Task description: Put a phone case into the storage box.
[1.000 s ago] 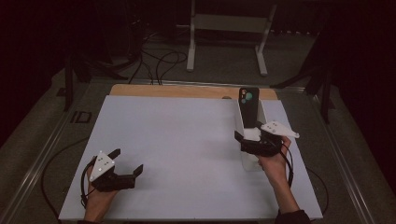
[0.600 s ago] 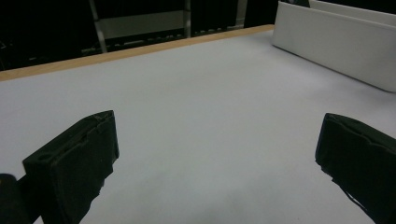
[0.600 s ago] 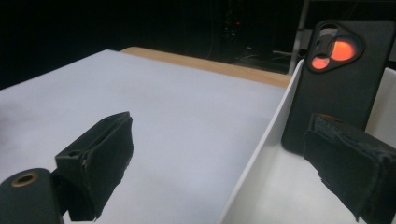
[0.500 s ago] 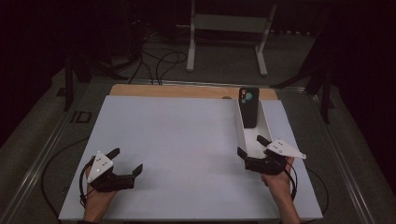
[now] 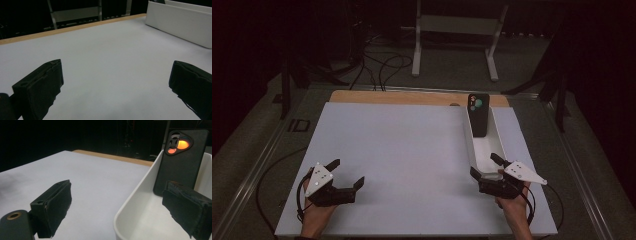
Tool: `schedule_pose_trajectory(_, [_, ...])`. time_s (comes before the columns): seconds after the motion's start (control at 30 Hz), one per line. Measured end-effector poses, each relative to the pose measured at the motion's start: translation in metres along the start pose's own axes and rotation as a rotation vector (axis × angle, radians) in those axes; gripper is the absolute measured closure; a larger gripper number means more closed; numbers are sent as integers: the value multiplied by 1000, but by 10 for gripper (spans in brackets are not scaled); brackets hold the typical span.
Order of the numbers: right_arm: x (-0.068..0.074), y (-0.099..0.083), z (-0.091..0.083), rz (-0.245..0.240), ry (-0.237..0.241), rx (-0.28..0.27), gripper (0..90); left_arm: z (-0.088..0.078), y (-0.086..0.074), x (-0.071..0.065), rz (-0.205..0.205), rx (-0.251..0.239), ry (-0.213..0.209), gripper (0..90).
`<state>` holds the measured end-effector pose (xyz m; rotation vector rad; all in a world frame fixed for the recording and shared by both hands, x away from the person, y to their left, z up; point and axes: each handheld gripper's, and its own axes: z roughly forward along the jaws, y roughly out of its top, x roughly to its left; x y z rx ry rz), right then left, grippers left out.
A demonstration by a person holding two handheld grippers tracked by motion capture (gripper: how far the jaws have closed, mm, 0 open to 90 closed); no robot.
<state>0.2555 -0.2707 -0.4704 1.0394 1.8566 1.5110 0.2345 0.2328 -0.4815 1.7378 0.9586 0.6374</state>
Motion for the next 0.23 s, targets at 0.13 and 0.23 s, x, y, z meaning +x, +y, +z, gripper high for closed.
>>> schedule_pose_trajectory(0.13, [1,-3,-1,-3,-2,2,84,0,-1,1,3,4,3,0])
schedule_pose_trajectory(0.23, [1,-3,-1,-2,-3,-1,85,1,-1,0,4,3,5,0])
